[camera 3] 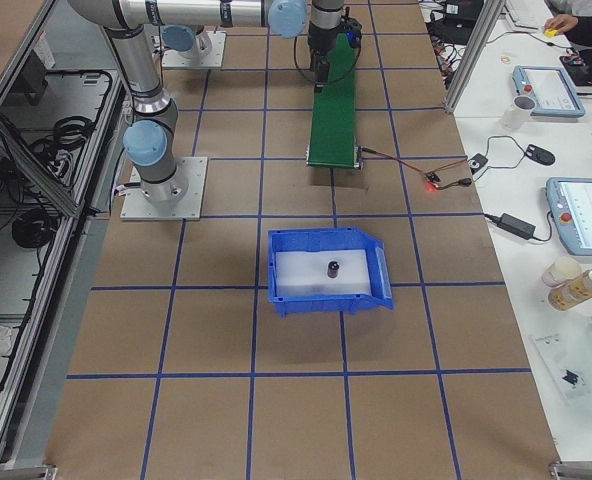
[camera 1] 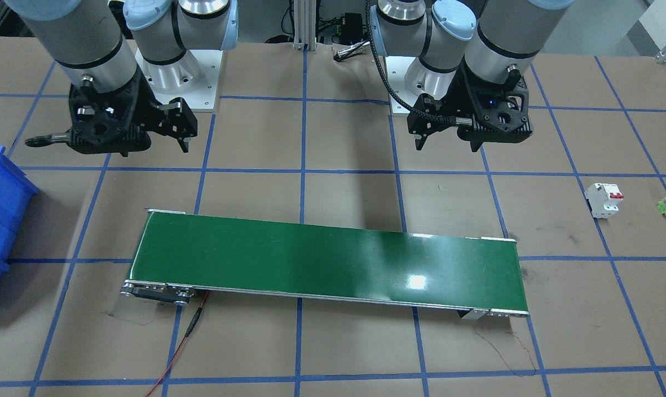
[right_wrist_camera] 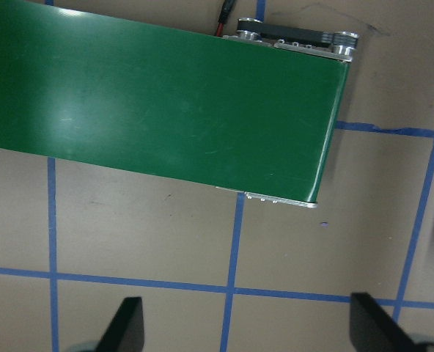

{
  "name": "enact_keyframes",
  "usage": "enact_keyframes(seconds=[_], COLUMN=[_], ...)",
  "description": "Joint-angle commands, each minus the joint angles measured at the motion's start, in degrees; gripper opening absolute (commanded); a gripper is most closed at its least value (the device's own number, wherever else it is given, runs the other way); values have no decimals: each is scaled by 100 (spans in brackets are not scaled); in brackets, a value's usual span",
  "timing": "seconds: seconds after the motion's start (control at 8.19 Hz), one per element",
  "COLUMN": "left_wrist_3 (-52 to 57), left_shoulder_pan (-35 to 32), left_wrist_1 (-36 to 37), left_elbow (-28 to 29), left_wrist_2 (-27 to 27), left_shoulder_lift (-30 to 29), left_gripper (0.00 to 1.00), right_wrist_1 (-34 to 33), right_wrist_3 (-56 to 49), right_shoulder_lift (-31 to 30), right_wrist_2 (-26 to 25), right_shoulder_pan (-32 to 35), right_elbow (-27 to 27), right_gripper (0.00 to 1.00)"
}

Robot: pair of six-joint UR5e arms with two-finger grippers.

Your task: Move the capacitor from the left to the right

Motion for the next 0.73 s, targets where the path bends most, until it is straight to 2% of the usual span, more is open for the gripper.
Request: enact_keyframes(seconds=[0.0, 0.61], left_wrist_3=[0, 0], left_shoulder_pan=[0, 0], left_wrist_1=[0, 0], left_elbow=[0, 0], left_wrist_2=[3, -6], left_shoulder_lift=[8, 8], left_gripper=[100, 100], right_wrist_1=[8, 26], right_wrist_3=[350, 342], right_shoulder_lift=[-11, -55], right_wrist_2=[17, -97], right_shoulder_pan=[353, 335], right_elbow=[1, 0], right_gripper=[100, 100])
